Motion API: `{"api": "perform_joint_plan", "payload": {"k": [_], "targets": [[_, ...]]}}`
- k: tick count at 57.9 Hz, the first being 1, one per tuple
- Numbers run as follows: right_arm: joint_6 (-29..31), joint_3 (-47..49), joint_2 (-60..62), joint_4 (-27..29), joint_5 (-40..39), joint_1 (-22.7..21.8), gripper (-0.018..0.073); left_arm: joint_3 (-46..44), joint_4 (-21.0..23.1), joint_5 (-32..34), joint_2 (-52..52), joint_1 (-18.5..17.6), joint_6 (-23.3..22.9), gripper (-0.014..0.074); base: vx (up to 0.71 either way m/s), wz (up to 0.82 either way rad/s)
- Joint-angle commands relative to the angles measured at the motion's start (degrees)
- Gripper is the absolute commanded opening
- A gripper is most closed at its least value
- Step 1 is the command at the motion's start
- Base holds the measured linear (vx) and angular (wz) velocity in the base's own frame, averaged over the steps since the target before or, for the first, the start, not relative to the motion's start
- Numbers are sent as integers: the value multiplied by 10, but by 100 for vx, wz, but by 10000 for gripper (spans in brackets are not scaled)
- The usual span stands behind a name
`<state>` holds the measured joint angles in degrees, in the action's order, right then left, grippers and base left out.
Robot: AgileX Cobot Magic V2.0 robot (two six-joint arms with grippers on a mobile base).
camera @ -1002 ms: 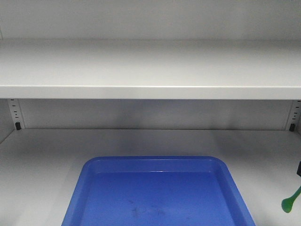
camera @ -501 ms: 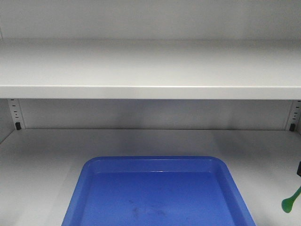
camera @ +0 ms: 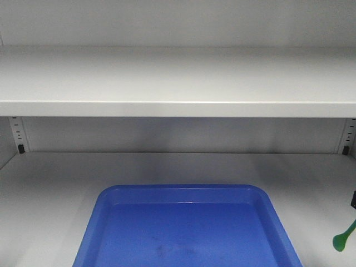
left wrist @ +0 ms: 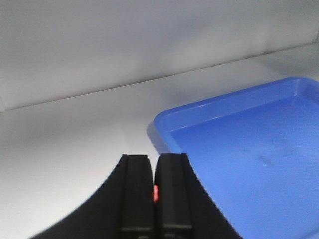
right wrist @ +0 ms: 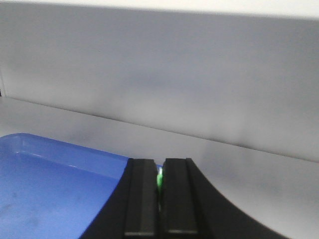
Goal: Sort red and green spoons into left cabinet
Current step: 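Drive up to the open cabinet shelf holding the blue tray, then lower both grippers with the spoons over the blue tray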
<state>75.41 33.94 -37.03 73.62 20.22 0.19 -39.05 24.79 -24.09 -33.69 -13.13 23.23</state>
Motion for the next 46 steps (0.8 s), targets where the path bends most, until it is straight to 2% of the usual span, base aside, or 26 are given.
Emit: {"api": "perform_joint_plan", "payload": {"k": [1,5,10,17,24,30,36,39,46], "targets": [[5,17,-15,27,-1,-1,-4,-15,64,66,-14,0,32,0,0,0],[25,20,-27,50,16,-1,-4,-15,110,81,-31,-1,89,0,0,0],[84,24,-45,103,36,-1,-4,-19,198,88,-54,-1,187,0,0,0],[181,31,-78,191,83,-1,-4,-35,349,64,-91,-1,341,0,0,0],[276,33,-120,273,140,-1,-4,-47,524,23,-138,-1,507,0,0,0],[313,38,-153,287,193,-1,-4,-48,663,-26,-174,-2,648,0,0,0],[324,48,-181,287,231,-1,-4,-48,771,-78,-204,-2,765,0,0,0],[324,57,-195,287,243,-1,-4,-54,785,-98,-219,-2,796,0,0,0],[324,83,-234,287,275,0,-4,-70,785,-152,-256,-2,796,0,0,0]]}}
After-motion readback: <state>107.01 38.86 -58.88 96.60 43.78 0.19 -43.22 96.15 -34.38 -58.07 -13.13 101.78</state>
